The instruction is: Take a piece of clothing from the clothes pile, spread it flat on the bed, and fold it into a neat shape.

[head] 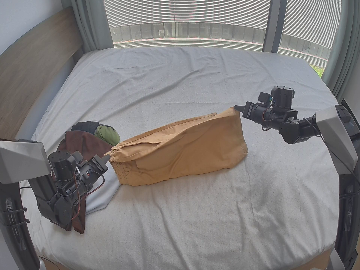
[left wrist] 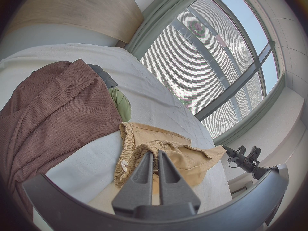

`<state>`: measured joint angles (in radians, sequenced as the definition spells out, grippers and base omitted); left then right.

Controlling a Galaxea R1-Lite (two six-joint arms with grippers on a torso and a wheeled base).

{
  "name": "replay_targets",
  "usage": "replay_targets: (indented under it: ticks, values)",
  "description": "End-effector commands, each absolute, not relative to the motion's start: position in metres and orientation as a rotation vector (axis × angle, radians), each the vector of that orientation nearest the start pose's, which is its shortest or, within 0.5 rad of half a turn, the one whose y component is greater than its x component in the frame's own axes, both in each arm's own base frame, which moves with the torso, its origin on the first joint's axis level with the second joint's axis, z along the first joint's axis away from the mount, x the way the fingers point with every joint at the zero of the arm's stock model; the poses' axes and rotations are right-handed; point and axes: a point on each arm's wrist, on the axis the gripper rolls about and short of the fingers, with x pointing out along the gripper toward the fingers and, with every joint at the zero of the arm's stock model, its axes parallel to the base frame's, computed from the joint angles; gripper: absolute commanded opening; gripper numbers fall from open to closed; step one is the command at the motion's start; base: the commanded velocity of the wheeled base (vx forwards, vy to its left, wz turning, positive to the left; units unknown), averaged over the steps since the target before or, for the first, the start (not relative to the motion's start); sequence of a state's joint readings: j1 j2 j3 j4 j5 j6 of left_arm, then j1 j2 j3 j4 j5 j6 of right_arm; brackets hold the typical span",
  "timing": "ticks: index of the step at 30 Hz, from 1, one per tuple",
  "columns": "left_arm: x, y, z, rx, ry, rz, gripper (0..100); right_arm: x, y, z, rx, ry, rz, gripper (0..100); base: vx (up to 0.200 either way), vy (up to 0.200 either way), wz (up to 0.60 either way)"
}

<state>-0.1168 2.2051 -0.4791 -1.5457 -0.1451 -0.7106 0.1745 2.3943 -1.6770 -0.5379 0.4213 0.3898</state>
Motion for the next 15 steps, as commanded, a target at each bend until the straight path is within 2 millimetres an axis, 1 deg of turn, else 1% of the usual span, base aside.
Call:
replay_targets:
  ticks: [1,7,15]
  values:
    - [0.3277,-0.0410,0.0360,-0.710,0.263,-0.179,0,0.4981,0.0981,0.1179,0.400,0.302,0.551,0,0.000,0.000,0.00]
    - [0.3298,-0.0408,0.0327,-0.710,0.268,-0.179,0,0.5006,0.0986,0.1140,0.401,0.310,0.549,0,0.000,0.000,0.00]
    - [0.3335,-0.0382,0.0285,-0.711,0.269,-0.170,0,0.5022,0.0997,0.1207,0.398,0.288,0.557,0,0.000,0.000,0.00]
